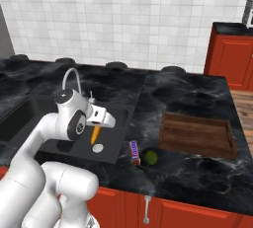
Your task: Pick up all produce items and place them in the sink. Turn on the sink faucet to wash them. Then turn the sink off and put them in the tray.
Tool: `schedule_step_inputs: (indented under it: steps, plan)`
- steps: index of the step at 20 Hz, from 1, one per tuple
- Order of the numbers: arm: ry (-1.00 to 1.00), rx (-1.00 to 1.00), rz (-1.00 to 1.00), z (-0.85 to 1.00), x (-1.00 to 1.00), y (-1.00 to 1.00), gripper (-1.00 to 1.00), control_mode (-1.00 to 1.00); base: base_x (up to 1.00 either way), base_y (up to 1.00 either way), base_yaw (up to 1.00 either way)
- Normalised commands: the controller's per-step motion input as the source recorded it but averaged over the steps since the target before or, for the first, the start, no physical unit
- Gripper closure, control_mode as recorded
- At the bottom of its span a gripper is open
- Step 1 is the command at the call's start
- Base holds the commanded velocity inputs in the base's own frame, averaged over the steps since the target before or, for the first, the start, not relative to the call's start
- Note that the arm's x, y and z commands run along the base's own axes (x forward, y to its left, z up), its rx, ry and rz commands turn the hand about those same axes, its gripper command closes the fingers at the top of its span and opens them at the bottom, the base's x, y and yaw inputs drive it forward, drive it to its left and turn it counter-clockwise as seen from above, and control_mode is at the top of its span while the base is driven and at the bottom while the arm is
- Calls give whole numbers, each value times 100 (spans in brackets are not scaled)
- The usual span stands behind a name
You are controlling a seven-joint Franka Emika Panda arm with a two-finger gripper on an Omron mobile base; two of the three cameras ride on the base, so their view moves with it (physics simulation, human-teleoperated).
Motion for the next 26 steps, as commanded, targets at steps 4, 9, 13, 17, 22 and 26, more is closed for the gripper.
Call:
schedule_step_inputs:
  steps: [4, 9, 13, 17, 22, 26]
  plan:
    - [2, 14, 0, -24, 55, 9, 100, -100, 0, 0, 0]
    - [0, 5, 0, -46, 43, 26, 100, -100, 0, 0, 0]
    - [3, 0, 0, -40, 33, 32, 100, -100, 0, 0, 0]
    - [4, 0, 0, -28, 31, 29, 100, -100, 0, 0, 0]
    - [8, 3, 0, -12, 28, 9, 100, -100, 0, 0, 0]
    - [9, 4, 1, -14, 25, 3, 100, -100, 0, 0, 0]
